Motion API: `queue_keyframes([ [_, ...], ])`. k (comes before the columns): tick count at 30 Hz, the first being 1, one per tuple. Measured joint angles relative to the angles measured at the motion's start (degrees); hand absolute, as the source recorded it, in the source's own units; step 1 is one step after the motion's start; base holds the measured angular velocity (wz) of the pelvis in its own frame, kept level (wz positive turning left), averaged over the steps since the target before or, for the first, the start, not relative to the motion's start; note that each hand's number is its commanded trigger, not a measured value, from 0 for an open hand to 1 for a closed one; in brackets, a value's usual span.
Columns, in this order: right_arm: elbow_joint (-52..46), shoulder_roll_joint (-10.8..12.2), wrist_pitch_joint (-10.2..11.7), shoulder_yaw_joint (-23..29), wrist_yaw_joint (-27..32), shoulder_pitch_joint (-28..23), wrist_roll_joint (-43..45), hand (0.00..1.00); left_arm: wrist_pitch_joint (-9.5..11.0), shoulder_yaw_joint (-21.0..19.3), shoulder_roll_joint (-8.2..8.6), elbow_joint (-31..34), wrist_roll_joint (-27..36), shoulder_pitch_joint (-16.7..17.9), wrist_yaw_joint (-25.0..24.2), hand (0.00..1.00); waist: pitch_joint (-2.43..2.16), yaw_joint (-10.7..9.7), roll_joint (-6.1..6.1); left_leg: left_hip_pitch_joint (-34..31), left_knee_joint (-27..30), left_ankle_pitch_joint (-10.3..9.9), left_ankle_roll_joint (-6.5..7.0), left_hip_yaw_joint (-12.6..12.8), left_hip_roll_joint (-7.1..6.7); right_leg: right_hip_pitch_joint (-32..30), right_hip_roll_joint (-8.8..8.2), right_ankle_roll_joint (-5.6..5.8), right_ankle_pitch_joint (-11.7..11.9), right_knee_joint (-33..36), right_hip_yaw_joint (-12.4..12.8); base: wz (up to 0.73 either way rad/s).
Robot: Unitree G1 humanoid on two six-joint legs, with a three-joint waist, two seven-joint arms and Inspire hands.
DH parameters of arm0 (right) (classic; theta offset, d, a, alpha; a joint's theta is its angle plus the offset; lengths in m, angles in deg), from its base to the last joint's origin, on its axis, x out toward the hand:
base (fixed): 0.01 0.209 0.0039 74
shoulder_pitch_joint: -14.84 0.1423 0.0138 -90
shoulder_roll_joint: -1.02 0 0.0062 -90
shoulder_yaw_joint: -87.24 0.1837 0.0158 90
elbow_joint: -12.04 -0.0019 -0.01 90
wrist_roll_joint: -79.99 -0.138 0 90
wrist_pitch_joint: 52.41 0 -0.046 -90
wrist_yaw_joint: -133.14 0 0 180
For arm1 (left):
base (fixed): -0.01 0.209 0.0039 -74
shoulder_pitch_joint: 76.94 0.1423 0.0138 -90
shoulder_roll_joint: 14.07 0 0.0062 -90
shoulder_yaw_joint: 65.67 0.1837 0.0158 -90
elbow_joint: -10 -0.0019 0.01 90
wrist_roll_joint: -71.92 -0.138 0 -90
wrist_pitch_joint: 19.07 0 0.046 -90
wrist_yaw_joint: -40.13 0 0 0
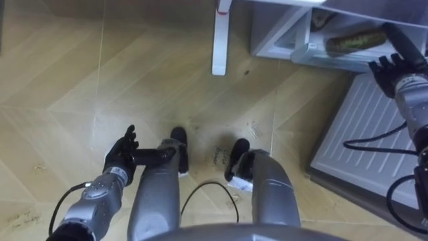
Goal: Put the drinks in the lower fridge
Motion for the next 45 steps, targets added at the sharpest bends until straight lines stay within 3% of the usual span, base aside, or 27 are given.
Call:
queue_keyframes([
  [6,0.0,0.0,0.2,0.0,-1.3,-0.8,1.3,0.0,0.1,0.0,-0.01,-1.3,0.0,-1.1,0.0,0.0,-0.24,0.7,2.02,2.0,-1.1,0.0,0.03,0.3,-0.31,1.6,-0.05,0.25,0.2,-0.8,0.5,-0.02],
  [26,-0.1,0.6,1.1,0.1,0.4,-2.3,0.4,0.0,0.0,0.0,0.34,-2.3,0.1,-0.7,-0.6,0.0,-0.3,0.6,2.05,2.4,-1.3,0.0,-0.2,1.0,-0.32,1.5,-0.5,-0.03,-0.3,-0.2,0.3,0.0],
  [35,0.8,0.6,1.5,0.7,2.7,-2.4,0.9,0.0,0.0,-0.4,0.18,0.7,0.7,-0.6,2.9,0.0,-0.56,0.6,2.47,-5.1,8.4,-3.7,0.48,1.0,-0.1,-6.2,-1.58,0.15,-3.3,9.4,2.1,-0.01],
  [38,0.8,0.5,2.2,1.4,3.8,-2.3,0.3,0.0,-0.1,-0.4,0.0,1.7,0.7,-0.7,3.0,0.0,-1.05,0.5,4.0,-9.3,12.6,-4.9,0.73,0.9,-0.08,-10.2,-2.27,0.37,-4.5,13.5,2.5,0.05],
  [41,0.1,0.5,2.6,1.4,4.2,-2.3,-0.1,0.0,0.0,-0.4,-0.36,3.0,0.7,-0.8,3.2,0.0,-1.03,0.7,4.8,-11.8,14.3,-5.1,0.95,1.4,-0.13,-13.3,-2.63,0.66,-4.9,15.8,3.4,-0.01],
  [45,-0.9,0.3,3.1,1.4,5.3,-1.6,-1.4,0.0,0.0,-0.2,-2.04,4.5,0.8,-1.1,3.9,0.0,-1.11,1.1,5.66,-16.5,16.9,-5.1,0.95,2.3,-0.33,-19.1,-4.22,-0.27,-5.6,19.9,3.7,0.05],
])
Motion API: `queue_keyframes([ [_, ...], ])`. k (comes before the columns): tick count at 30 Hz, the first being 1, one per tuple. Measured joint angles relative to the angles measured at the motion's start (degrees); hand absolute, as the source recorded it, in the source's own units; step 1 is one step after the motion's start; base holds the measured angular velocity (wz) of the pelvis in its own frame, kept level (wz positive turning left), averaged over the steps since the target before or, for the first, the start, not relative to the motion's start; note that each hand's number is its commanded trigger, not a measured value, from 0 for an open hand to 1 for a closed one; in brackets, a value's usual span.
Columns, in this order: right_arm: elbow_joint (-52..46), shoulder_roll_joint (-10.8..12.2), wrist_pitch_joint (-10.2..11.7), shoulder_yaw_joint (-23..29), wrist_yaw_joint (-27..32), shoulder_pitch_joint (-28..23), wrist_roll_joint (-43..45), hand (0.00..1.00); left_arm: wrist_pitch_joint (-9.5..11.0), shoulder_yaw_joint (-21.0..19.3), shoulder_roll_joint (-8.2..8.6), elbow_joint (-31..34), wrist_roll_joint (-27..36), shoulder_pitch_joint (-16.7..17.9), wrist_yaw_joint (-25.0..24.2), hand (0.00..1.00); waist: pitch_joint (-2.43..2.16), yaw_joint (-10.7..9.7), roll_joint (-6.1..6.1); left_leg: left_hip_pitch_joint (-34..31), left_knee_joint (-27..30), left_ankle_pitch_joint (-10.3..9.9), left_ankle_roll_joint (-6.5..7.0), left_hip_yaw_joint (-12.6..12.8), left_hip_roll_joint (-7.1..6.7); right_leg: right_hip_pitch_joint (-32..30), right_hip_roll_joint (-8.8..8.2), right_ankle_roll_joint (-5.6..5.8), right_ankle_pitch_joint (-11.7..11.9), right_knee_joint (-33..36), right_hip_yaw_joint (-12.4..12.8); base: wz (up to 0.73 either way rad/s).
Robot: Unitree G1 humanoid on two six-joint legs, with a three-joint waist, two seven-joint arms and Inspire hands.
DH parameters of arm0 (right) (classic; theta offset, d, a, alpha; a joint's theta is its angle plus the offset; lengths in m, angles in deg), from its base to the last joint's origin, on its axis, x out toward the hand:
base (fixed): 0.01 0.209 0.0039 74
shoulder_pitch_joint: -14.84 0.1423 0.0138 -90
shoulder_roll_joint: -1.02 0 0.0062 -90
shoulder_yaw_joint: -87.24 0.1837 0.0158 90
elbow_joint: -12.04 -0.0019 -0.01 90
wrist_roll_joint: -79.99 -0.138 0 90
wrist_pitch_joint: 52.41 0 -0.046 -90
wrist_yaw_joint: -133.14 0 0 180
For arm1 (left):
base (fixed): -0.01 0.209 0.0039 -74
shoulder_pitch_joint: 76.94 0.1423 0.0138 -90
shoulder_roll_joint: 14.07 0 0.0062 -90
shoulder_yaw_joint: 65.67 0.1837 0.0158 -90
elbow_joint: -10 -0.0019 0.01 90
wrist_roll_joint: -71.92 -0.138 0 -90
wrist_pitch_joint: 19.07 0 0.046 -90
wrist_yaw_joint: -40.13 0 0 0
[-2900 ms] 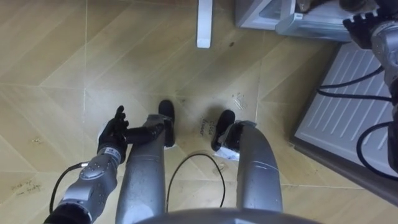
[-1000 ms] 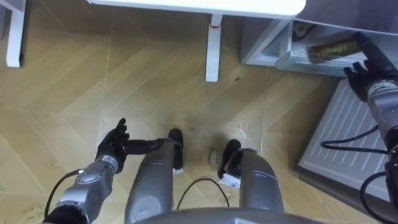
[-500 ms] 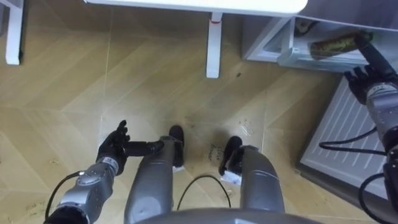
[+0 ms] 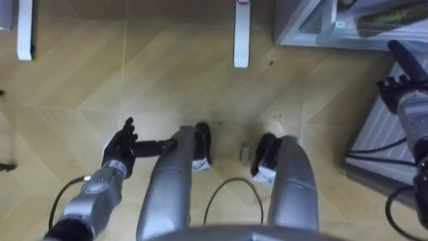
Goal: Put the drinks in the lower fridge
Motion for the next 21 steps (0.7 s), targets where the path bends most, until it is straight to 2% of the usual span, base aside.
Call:
queue_keyframes([
  [3,0.1,-0.6,0.1,0.0,0.6,1.8,0.7,0.0,0.0,0.0,-0.65,0.8,1.0,0.2,0.1,0.0,0.05,0.2,1.66,-2.5,1.2,0.0,-0.06,0.0,0.0,-2.7,-0.39,-0.44,-0.5,1.8,0.1,0.09],
  [7,0.1,-1.5,0.9,0.0,0.5,5.2,1.1,0.0,0.6,-0.3,-1.34,1.7,0.5,0.2,0.0,0.0,-0.03,0.8,3.26,-4.5,0.8,0.6,-0.62,0.6,-0.14,-5.6,-0.88,-1.13,-0.9,2.9,0.4,0.09],
  [10,0.0,-2.3,1.2,0.5,0.5,7.3,3.8,0.0,0.9,-0.4,-2.52,1.7,0.2,0.8,0.3,0.0,-0.01,0.8,3.49,-6.0,0.6,0.8,-0.83,0.8,-0.14,-7.6,-1.04,-2.04,-1.3,3.6,0.5,0.1],
  [13,-1.8,-2.8,2.3,0.9,0.6,9.1,7.7,0.0,0.9,-1.2,-2.52,2.5,-0.7,2.1,0.5,0.0,0.01,0.8,3.91,-6.8,0.5,0.9,-0.85,0.7,0.08,-8.5,-0.85,-2.68,-1.4,3.7,0.4,0.04],
  [17,-3.0,-3.2,2.4,0.9,2.6,10.6,8.0,0.0,1.7,-1.7,-2.52,5.2,-0.7,4.4,0.4,0.0,-0.05,0.6,4.06,-6.8,0.0,0.7,-1.03,0.9,-0.02,-8.7,-1.06,-2.62,-1.7,3.5,0.3,0.01],
  [21,-5.2,-3.5,2.4,1.5,5.5,10.6,8.5,0.0,2.1,-3.0,-2.51,9.5,-0.9,8.3,0.4,0.0,-0.13,0.8,4.53,-6.6,-0.2,0.5,-0.89,1.6,-0.08,-8.9,-1.92,-2.57,-1.9,3.5,-0.1,0.0],
])
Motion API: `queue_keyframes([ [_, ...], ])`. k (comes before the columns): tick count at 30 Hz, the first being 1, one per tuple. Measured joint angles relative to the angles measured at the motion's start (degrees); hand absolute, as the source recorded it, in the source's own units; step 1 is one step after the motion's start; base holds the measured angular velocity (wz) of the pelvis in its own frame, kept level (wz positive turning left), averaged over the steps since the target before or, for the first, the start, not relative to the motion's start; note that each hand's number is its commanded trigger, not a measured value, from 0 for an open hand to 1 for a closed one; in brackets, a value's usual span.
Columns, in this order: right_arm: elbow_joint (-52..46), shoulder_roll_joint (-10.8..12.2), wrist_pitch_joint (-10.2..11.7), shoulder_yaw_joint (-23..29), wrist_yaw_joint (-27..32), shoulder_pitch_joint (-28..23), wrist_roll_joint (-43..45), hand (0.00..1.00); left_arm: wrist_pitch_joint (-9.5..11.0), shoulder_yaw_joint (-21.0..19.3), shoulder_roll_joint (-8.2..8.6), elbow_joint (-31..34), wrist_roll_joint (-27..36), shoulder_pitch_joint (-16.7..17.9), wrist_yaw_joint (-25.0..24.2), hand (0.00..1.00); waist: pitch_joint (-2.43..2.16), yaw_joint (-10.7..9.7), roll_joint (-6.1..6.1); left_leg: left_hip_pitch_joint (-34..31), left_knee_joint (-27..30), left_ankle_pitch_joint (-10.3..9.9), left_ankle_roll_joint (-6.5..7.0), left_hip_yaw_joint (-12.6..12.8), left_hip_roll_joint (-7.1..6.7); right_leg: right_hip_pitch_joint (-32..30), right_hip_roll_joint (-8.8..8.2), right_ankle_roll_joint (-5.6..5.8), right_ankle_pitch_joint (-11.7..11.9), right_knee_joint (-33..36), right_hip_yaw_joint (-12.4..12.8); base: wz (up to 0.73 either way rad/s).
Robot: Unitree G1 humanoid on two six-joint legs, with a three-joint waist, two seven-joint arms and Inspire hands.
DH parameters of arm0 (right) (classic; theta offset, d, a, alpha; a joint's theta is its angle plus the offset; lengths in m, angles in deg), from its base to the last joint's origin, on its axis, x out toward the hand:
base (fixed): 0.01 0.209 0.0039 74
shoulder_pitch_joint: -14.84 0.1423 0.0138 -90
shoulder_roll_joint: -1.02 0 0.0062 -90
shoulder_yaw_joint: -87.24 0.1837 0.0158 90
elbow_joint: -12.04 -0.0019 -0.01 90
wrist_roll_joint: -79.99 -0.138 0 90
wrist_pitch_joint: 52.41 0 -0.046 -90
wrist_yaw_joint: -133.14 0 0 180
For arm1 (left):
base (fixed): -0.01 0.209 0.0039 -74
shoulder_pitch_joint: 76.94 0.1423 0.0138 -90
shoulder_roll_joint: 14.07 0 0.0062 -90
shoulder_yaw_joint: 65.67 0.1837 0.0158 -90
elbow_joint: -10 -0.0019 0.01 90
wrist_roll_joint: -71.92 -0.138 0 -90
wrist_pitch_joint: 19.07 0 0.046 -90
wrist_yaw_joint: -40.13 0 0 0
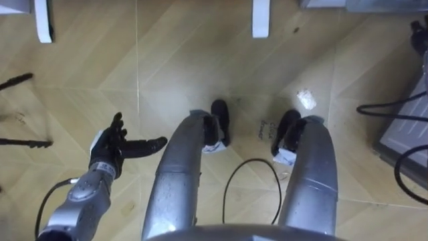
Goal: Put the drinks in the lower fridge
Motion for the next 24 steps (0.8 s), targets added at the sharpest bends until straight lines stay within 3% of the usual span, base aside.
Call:
queue_keyframes([
  [7,-2.7,-0.6,0.0,0.0,4.9,0.1,0.8,0.0,0.8,-1.3,0.0,0.4,0.0,3.1,-0.8,0.0,-0.18,0.1,0.32,1.5,-3.0,1.4,-0.24,0.4,-1.64,0.2,-2.06,-0.28,-0.1,0.0,0.1,0.1],
  [13,-3.0,-0.8,0.0,-0.1,7.6,0.7,0.6,0.0,0.9,-3.4,-0.03,1.6,0.0,6.6,-2.1,0.0,-0.14,0.5,0.26,3.4,-4.6,2.4,-0.77,-0.6,-1.63,2.7,-2.0,-0.76,0.1,-1.4,-1.3,0.03],
  [18,-3.0,-0.9,0.0,0.0,8.2,1.3,0.6,0.0,1.1,-3.5,-0.04,1.6,0.1,7.6,-1.9,0.0,0.18,0.7,-0.28,4.9,-6.1,3.1,-1.15,-1.0,-1.85,4.4,-2.27,-1.15,0.1,-2.1,-1.9,0.06],
  [24,-1.8,-0.9,0.2,-0.3,7.2,1.3,-3.8,0.0,2.1,-3.5,-0.81,1.2,0.4,7.6,-2.9,0.0,0.34,1.1,-0.54,6.0,-7.1,3.9,-1.92,-3.8,-2.09,7.8,-3.16,-1.93,-0.5,-3.2,-5.8,0.16],
])
